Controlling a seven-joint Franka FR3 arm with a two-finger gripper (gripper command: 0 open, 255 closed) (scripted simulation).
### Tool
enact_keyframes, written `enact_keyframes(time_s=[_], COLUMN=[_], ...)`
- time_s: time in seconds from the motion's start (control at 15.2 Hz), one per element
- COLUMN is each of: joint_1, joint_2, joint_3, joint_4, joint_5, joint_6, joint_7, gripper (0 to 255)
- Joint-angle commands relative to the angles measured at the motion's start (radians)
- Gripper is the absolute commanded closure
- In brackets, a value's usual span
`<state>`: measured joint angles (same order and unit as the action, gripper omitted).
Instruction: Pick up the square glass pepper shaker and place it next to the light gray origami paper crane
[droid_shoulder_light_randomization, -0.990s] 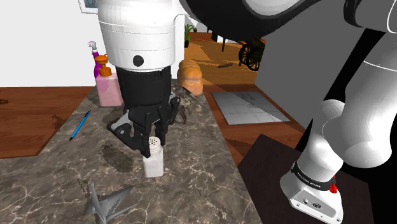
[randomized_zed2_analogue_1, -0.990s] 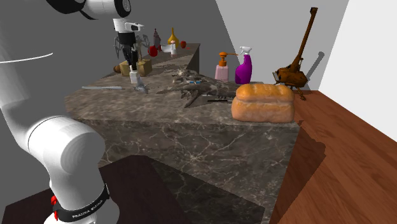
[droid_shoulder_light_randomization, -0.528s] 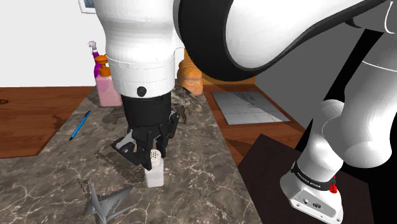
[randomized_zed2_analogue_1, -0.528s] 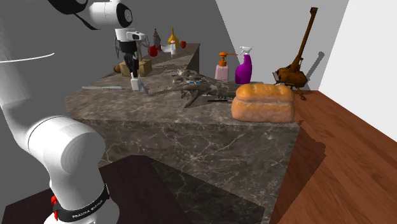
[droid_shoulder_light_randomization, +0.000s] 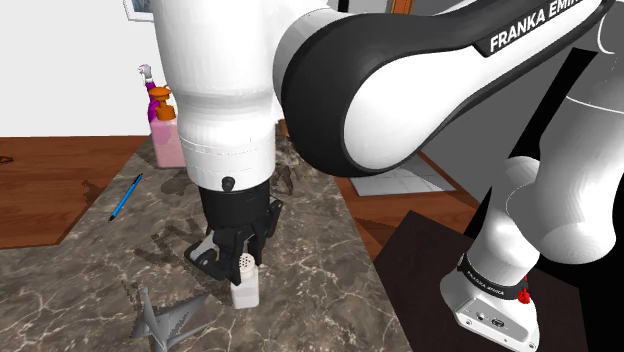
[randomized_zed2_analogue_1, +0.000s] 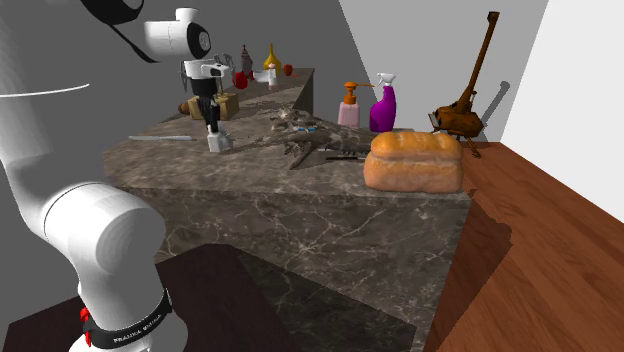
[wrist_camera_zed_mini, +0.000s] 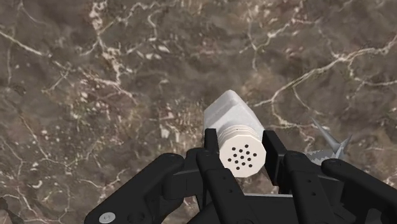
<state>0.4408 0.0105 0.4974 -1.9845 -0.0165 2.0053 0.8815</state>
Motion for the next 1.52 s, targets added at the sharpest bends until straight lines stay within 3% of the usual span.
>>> enact_keyframes(time_s=[0.0,0.33,0.4,0.73,0.99,1.45], joint_1=[0.000,0.000,0.000,0.000,-0.002,-0.002], joint_2=[0.002,0.002,0.002,0.002,-0.027,-0.027], joint_3=[0.000,0.000,0.000,0.000,-0.002,-0.002], joint_4=[-0.003,-0.003,-0.003,-0.003,0.095,0.095], joint_5=[-0.001,-0.001,-0.001,-0.001,0.014,0.014], joint_6=[0.005,0.005,0.005,0.005,-0.118,-0.118], joint_7=[0.001,0.001,0.000,0.000,-0.011,-0.011], gripper=[255,255,0,0,0,0])
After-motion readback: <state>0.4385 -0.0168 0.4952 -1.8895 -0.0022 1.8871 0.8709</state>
